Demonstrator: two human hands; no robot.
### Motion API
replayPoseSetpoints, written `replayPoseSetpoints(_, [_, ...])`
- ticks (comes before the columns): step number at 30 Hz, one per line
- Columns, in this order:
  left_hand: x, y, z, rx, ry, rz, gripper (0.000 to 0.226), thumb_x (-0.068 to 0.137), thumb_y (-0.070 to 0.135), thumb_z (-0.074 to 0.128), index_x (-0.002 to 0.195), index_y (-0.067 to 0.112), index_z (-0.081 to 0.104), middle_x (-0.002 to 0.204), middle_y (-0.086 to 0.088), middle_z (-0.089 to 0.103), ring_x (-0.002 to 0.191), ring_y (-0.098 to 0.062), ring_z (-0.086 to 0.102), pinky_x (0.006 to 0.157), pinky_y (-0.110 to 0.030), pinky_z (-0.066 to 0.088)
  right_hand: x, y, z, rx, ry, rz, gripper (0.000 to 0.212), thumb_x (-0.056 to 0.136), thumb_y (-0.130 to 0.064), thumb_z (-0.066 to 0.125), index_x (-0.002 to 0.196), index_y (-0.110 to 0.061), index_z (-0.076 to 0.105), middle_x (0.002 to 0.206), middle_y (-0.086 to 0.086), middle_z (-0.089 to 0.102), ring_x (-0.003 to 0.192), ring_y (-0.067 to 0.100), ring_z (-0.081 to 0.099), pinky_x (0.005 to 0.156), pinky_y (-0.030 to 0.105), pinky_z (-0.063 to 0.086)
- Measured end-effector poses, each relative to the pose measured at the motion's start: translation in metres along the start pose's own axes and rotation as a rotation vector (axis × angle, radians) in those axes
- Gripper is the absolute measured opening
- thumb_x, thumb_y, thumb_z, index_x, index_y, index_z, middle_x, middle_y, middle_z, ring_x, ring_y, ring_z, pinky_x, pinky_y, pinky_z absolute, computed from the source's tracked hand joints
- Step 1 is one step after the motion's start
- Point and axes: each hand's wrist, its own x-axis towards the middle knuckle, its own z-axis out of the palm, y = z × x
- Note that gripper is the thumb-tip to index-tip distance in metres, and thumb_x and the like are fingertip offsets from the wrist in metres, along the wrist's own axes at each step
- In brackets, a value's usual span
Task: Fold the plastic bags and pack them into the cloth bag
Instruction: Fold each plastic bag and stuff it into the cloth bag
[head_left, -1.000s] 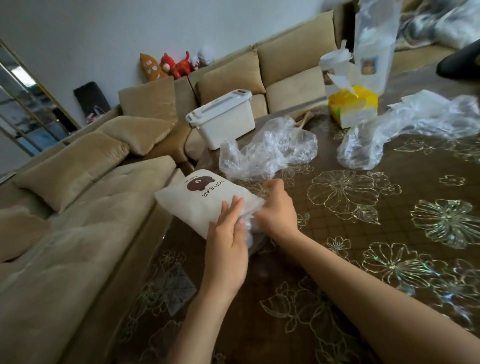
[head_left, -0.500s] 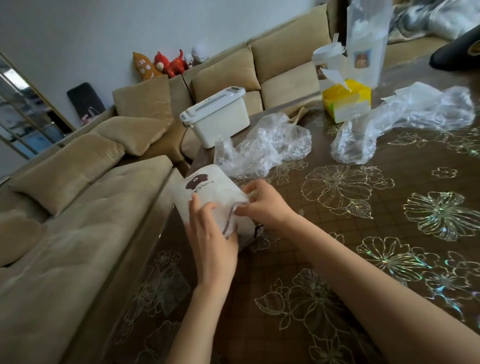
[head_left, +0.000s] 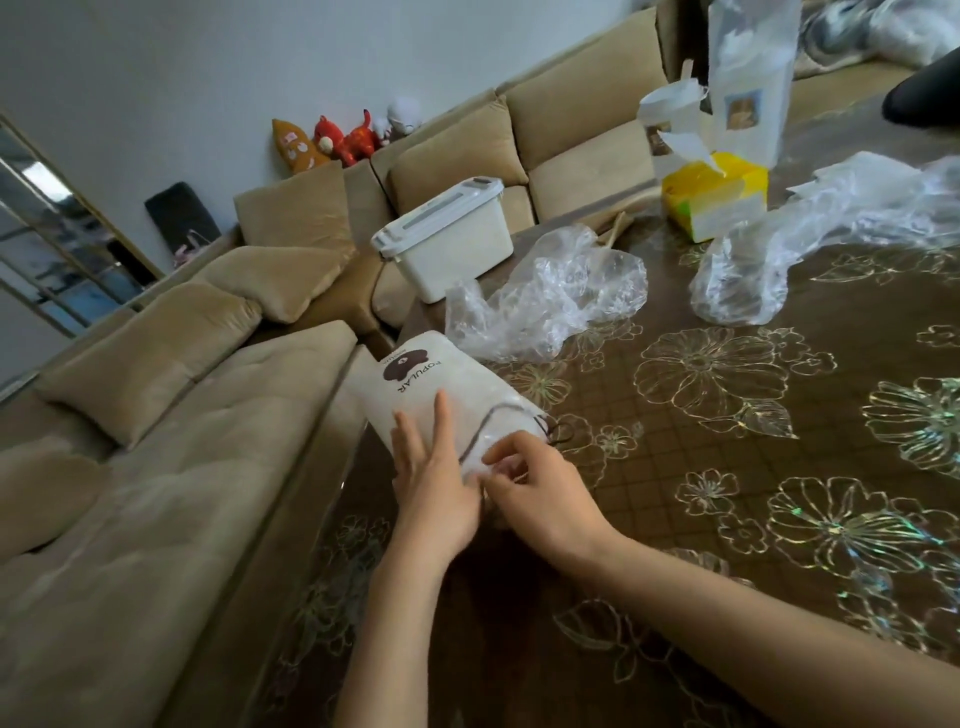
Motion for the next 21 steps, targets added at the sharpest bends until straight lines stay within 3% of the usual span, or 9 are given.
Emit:
replayPoseSetpoints(4, [-0.003,-0.001,0.005,-0.055,-0.017,-0.034,0.085,0.098,0.004,0.041,0.143,0.030,-0.026,0.146,-0.009,-0.041,0.139,-0.025,-0.029,0.114,-0.038,-0.003,0.012,0.005,0.002,0.164,-0.057,-0.031,0.022,0.086,0.000,0.055,0.091,-0.021,0.059,0.089,-0.006,0.061,0.090,0.012,0.060,0.081,0.026,0.051])
replayPoseSetpoints(8, [-0.011,0.005,0.010,-0.039,0.013,-0.037,0.088,0.094,-0.006,0.040,0.144,0.024,-0.026,0.148,-0.013,-0.038,0.143,-0.029,-0.017,0.113,-0.033,0.008,0.026,0.005,0.002,0.501,-0.139,0.061,0.014,0.077,0.008,0.055,0.090,0.012,0.060,0.089,0.026,0.064,0.090,0.029,0.063,0.084,0.038,0.050])
replayPoseSetpoints(11, [-0.016,0.015,0.011,-0.050,0.017,-0.049,0.084,0.094,-0.005,0.038,0.145,0.019,-0.025,0.151,-0.015,-0.030,0.145,-0.030,-0.007,0.113,-0.032,0.013,0.029,0.000,0.004,0.849,-0.207,0.237,0.021,0.080,0.014,0.040,0.069,0.001,0.052,0.069,0.017,0.052,0.066,0.018,0.056,0.069,0.026,0.049])
replayPoseSetpoints(13, [-0.020,0.023,0.015,-0.033,-0.001,-0.045,0.082,0.094,-0.007,0.034,0.145,0.017,-0.025,0.151,-0.017,-0.030,0.145,-0.032,-0.005,0.115,-0.035,0.013,0.033,-0.003,0.002,1.018,-0.240,0.337,0.016,0.076,0.001,0.037,0.066,-0.008,0.045,0.067,0.010,0.043,0.062,0.018,0.046,0.065,0.027,0.041])
replayPoseSetpoints(14, [-0.022,0.028,0.017,-0.015,-0.012,-0.031,0.080,0.094,-0.008,0.032,0.145,0.017,-0.024,0.150,-0.018,-0.032,0.145,-0.034,-0.006,0.115,-0.036,0.014,0.035,-0.005,-0.001,1.114,-0.252,0.384,0.013,0.072,-0.008,0.038,0.073,-0.006,0.050,0.074,0.013,0.050,0.069,0.022,0.051,0.071,0.030,0.042])
replayPoseSetpoints(15, [-0.023,0.030,0.021,0.008,-0.023,-0.011,0.080,0.094,-0.008,0.030,0.146,0.020,-0.024,0.148,-0.019,-0.034,0.144,-0.035,-0.009,0.115,-0.038,0.014,0.037,-0.007,-0.005,1.183,-0.255,0.397,0.029,0.071,-0.017,0.038,0.087,0.000,0.056,0.087,0.019,0.059,0.082,0.028,0.057,0.081,0.034,0.044])
replayPoseSetpoints(17, [-0.025,0.033,0.025,0.041,-0.063,0.024,0.081,0.095,-0.004,0.033,0.146,0.029,-0.021,0.146,-0.018,-0.039,0.142,-0.036,-0.019,0.115,-0.040,0.015,0.045,-0.006,-0.014,1.232,-0.234,0.401,0.054,0.082,-0.029,0.036,0.118,0.007,0.053,0.114,0.025,0.061,0.107,0.034,0.058,0.094,0.039,0.043])
replayPoseSetpoints(19, [-0.022,0.031,0.028,0.045,-0.093,0.047,0.081,0.097,0.011,0.040,0.145,0.035,-0.021,0.145,-0.017,-0.041,0.140,-0.037,-0.024,0.115,-0.044,0.016,0.046,-0.010,-0.024,1.151,-0.245,0.406,0.054,0.095,-0.038,0.031,0.122,0.003,0.052,0.111,0.020,0.065,0.102,0.026,0.063,0.086,0.032,0.049])
replayPoseSetpoints(21, [-0.013,0.026,0.032,0.096,-0.081,0.062,0.078,0.098,0.029,0.041,0.146,0.035,-0.020,0.145,-0.017,-0.041,0.139,-0.039,-0.025,0.116,-0.048,0.012,0.045,-0.011,-0.031,0.876,-0.241,0.411,0.046,0.099,-0.035,0.035,0.121,0.001,0.053,0.106,0.015,0.066,0.098,0.023,0.064,0.083,0.028,0.050])
